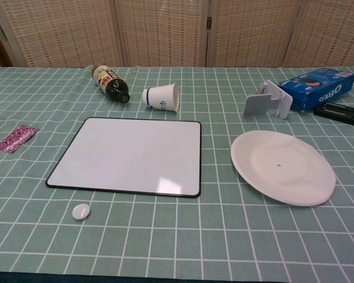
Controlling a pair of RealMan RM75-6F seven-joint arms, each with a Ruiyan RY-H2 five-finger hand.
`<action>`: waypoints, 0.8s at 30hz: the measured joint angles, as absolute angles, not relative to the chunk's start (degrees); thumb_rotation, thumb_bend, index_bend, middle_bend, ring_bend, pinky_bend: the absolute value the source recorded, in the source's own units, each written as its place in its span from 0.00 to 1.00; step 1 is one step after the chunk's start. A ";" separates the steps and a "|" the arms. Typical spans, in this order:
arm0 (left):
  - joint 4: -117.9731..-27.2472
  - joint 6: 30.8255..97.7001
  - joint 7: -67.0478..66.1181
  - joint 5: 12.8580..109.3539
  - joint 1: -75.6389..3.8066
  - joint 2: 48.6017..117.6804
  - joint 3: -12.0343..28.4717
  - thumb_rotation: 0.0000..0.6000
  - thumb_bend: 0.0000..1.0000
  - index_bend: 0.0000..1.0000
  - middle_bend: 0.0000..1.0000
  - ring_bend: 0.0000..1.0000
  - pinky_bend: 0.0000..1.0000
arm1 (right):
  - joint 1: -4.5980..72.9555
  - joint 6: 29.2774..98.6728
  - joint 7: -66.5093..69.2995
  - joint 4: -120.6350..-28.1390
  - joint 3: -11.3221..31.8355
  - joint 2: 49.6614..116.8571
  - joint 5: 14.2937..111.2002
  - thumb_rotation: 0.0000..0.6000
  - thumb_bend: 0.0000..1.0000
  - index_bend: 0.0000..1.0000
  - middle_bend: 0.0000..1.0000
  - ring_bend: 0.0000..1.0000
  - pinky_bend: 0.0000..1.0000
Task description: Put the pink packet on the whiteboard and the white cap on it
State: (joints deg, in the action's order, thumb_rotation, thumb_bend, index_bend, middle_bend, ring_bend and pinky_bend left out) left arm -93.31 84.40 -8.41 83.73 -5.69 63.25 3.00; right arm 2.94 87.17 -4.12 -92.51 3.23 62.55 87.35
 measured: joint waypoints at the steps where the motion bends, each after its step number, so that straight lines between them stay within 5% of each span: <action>1: -93.34 84.34 -8.70 83.43 -5.68 63.29 3.04 1.00 0.27 0.21 0.23 0.20 0.26 | 2.95 87.20 -4.10 -92.54 3.25 62.54 87.39 1.00 0.19 0.27 0.32 0.30 0.37; 20: -94.04 84.21 -10.26 83.18 -6.83 63.56 4.22 1.00 0.27 0.22 0.23 0.23 0.27 | 2.35 88.32 -3.53 -92.53 3.55 62.37 87.40 1.00 0.19 0.27 0.32 0.30 0.37; 24: -93.41 83.99 -9.86 82.95 -7.29 63.73 4.73 1.00 0.27 0.22 0.29 0.32 0.41 | 2.39 88.30 -3.47 -92.52 3.65 62.47 87.38 1.00 0.19 0.27 0.33 0.30 0.37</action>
State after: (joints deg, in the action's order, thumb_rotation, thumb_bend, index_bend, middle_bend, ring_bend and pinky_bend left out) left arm -93.41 83.99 -9.86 82.95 -7.29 63.73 4.73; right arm 2.39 88.30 -3.47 -92.52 3.65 62.47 87.38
